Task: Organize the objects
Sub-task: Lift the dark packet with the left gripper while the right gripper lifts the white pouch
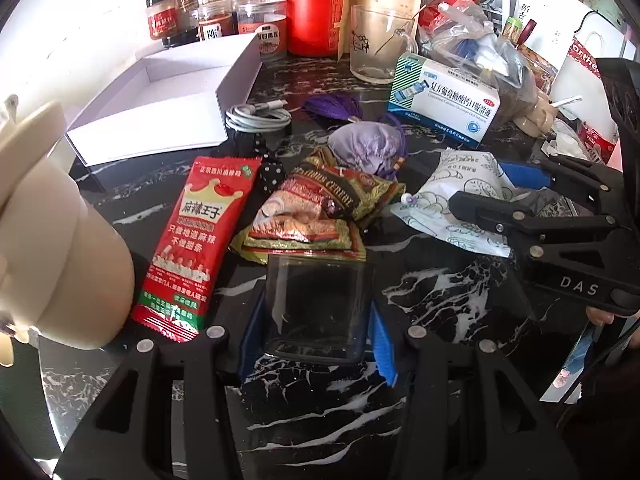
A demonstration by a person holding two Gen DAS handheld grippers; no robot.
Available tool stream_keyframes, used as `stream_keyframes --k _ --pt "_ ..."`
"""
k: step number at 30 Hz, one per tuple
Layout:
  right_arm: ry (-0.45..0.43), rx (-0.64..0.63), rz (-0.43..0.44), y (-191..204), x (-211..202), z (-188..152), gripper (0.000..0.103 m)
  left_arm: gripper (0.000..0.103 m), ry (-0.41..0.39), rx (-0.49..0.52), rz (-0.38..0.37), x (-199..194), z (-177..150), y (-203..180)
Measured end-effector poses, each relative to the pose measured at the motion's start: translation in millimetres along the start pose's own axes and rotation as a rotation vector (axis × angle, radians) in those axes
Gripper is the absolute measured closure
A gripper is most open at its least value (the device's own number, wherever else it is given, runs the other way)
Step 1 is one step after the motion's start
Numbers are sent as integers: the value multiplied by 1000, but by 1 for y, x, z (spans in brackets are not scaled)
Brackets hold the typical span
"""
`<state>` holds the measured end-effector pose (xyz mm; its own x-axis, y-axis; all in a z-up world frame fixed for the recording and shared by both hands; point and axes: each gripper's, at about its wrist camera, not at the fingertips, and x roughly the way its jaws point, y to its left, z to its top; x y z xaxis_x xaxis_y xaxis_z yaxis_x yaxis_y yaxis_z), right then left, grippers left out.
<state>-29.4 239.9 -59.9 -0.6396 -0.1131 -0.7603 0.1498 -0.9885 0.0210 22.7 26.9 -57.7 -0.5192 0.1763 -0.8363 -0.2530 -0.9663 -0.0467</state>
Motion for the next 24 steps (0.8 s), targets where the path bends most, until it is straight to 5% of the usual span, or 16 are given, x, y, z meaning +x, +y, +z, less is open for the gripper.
stream_keyframes --k 16,19,22,24 --pt "-87 -3 -6 -2 -46 12 51 58 -65 36 -16 -42 21 -4" --pt "-90 -15 -7 1 -47 14 57 58 -84 38 0 -47 24 -2" --pt "-82 -13 0 1 -41 10 73 58 -85 38 7 -47 25 0" --pt "-62 0 -3 -1 -35 5 73 58 -76 39 9 -44 24 0"
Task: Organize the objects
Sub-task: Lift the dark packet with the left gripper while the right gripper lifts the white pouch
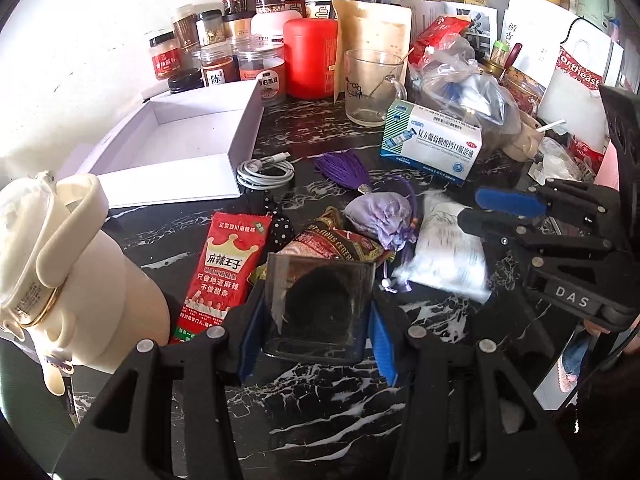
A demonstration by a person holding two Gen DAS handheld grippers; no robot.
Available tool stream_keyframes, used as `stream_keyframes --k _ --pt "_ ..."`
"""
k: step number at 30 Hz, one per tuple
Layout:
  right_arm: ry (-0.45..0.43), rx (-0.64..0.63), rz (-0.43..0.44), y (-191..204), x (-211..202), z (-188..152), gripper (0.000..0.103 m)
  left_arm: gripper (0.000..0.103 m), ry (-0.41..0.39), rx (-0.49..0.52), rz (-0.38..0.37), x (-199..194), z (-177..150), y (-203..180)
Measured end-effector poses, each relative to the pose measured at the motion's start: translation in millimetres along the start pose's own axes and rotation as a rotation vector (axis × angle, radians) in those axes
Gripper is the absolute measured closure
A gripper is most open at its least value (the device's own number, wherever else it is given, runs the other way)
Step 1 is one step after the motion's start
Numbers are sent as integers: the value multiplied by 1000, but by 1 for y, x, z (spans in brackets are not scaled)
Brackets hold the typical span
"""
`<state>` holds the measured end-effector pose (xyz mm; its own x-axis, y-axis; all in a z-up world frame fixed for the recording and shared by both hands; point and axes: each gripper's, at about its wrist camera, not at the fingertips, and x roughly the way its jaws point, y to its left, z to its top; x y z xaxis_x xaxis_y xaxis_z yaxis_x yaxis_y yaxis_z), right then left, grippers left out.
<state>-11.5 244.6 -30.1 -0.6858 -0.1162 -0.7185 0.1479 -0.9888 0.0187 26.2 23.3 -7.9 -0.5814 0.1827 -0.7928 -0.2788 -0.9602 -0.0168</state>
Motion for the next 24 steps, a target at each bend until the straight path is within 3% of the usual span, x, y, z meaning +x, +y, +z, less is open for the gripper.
stream_keyframes --k 4,6,7,8,14,19,24 --pt "31 35 35 -6 7 -13 71 58 19 -1 -20 6 -4 0" --pt "11 31 40 -6 6 -19 49 58 26 -4 -37 9 -5 -1" --pt "5 23 42 -6 6 -21 21 58 29 -4 -44 10 -6 -2" --pt "4 15 40 -5 6 -22 5 58 31 -3 -46 11 -6 -2" --pt "-6 117 -15 -16 17 -15 5 58 28 -2 -28 15 -1 -3" --pt "56 259 -89 -28 35 -11 5 58 33 -1 -12 19 4 0" --pt "103 280 -165 -25 51 -11 16 58 43 0 -13 27 9 3"
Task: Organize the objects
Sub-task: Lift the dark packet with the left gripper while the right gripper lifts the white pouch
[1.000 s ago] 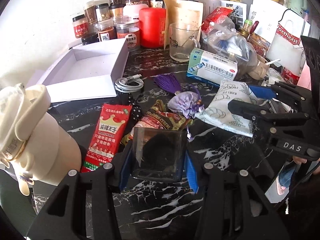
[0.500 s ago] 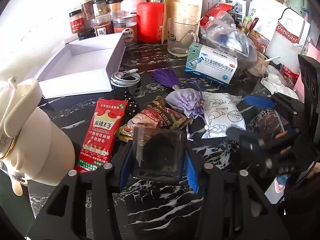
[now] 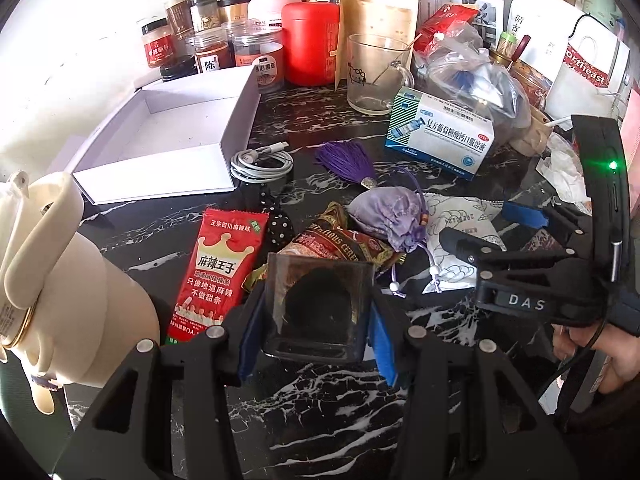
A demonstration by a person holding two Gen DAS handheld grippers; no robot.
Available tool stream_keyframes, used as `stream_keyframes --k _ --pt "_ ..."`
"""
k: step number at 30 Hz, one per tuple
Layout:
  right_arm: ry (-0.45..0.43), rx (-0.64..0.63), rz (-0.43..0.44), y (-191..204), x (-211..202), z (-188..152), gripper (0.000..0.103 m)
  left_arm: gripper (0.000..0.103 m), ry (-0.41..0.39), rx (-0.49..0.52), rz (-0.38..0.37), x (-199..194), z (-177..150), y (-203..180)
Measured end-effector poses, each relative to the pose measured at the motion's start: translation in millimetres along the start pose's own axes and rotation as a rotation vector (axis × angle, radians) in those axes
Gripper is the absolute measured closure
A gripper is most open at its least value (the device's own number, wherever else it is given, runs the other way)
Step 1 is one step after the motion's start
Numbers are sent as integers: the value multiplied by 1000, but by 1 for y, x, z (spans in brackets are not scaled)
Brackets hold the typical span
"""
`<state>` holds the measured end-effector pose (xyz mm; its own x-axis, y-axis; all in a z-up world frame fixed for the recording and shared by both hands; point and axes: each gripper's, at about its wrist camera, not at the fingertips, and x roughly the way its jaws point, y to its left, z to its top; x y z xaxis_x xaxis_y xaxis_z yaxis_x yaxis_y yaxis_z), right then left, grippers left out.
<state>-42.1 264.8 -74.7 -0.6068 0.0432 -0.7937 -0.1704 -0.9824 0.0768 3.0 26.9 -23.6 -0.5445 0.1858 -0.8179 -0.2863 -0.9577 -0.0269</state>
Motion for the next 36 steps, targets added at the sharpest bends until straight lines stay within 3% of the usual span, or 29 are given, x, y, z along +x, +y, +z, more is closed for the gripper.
stream_keyframes --k 4,8,13,26,36 --pt "22 15 -5 0 7 0 17 58 9 1 1 6 2 2" --pt "36 24 49 -1 10 -1 34 58 15 -1 -3 11 4 3" --pt "31 12 60 -2 1 -2 43 58 11 4 -9 10 8 0" --pt "-67 -24 65 -15 -43 10 45 58 -35 26 -16 -17 17 -6" --pt "-138 -117 122 3 -70 34 45 58 -85 49 39 -48 33 -1"
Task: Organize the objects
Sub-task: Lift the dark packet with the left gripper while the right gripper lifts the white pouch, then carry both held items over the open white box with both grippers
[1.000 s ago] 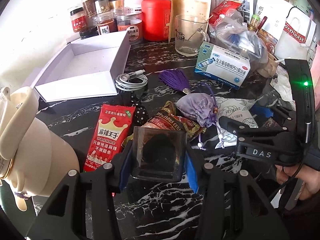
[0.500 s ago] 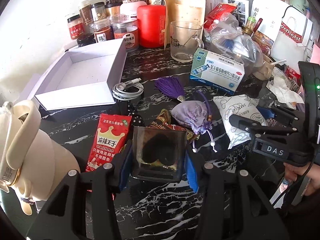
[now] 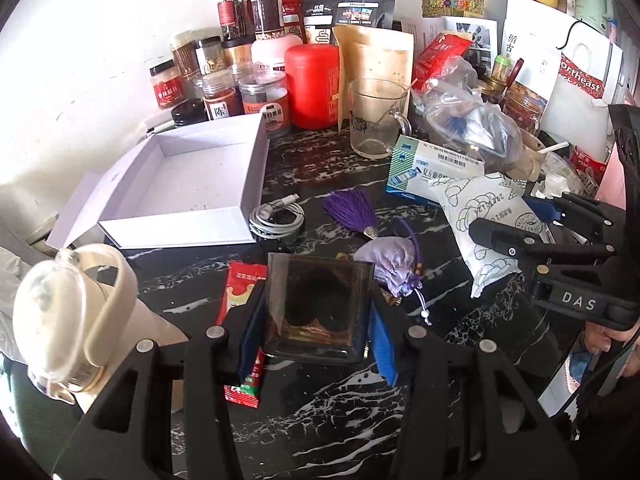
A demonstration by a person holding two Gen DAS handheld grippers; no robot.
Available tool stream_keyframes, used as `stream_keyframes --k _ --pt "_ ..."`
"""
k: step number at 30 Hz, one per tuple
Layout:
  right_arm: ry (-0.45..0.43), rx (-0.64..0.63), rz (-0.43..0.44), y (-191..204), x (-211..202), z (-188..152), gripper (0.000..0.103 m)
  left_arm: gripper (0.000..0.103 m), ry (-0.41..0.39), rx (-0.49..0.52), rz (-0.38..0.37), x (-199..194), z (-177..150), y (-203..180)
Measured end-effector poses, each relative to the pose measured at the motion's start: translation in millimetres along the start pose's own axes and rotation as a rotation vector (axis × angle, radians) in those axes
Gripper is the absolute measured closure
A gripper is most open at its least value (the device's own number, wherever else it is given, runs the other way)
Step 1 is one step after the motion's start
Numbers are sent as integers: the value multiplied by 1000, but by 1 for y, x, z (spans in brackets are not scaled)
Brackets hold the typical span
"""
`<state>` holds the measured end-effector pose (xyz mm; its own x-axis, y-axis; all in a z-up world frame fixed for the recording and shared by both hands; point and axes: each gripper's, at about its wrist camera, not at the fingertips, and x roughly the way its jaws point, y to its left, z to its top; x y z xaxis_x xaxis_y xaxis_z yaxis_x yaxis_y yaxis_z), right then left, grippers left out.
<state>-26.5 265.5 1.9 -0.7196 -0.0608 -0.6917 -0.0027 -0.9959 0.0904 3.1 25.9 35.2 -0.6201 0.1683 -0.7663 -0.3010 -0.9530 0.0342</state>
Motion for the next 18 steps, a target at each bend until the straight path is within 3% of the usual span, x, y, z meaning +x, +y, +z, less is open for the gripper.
stream_keyframes --k 18 --pt "-77 -177 148 47 -5 71 45 58 -55 -18 57 -30 53 51"
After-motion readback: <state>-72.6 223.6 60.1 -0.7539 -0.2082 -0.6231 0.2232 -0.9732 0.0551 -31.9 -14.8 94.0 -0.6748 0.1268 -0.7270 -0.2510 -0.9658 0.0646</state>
